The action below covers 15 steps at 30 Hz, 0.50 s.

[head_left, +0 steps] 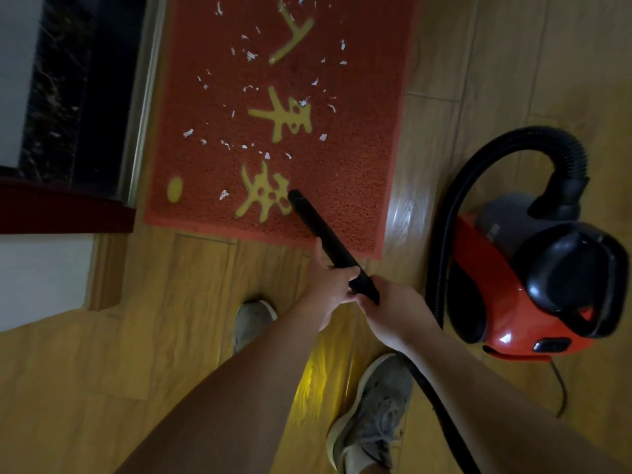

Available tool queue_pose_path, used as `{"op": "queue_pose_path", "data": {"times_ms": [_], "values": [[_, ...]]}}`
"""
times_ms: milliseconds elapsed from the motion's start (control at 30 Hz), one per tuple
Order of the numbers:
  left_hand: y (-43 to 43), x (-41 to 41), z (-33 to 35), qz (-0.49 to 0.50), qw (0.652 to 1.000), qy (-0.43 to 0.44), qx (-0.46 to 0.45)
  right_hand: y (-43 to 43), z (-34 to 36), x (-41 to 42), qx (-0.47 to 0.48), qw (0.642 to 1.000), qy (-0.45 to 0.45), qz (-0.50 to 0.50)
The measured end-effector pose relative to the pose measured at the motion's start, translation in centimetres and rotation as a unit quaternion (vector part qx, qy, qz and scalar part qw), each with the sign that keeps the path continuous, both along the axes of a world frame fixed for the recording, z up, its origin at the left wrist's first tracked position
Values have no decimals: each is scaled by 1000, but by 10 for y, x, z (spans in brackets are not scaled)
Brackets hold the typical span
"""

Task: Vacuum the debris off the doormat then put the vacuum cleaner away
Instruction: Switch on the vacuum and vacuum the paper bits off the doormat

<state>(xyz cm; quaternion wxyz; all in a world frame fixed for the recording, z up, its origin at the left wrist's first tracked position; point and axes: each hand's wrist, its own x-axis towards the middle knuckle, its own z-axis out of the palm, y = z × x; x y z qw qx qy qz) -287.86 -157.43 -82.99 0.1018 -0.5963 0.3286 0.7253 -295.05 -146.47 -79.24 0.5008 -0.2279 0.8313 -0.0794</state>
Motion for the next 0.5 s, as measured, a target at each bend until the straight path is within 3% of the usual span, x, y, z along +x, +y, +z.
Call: {"op": "queue_pose_path", "data": {"times_ms": [500], "values": [[-78, 51, -2, 83, 996, -4, -20, -79, -6, 34, -12, 998, -50, 42]]}}
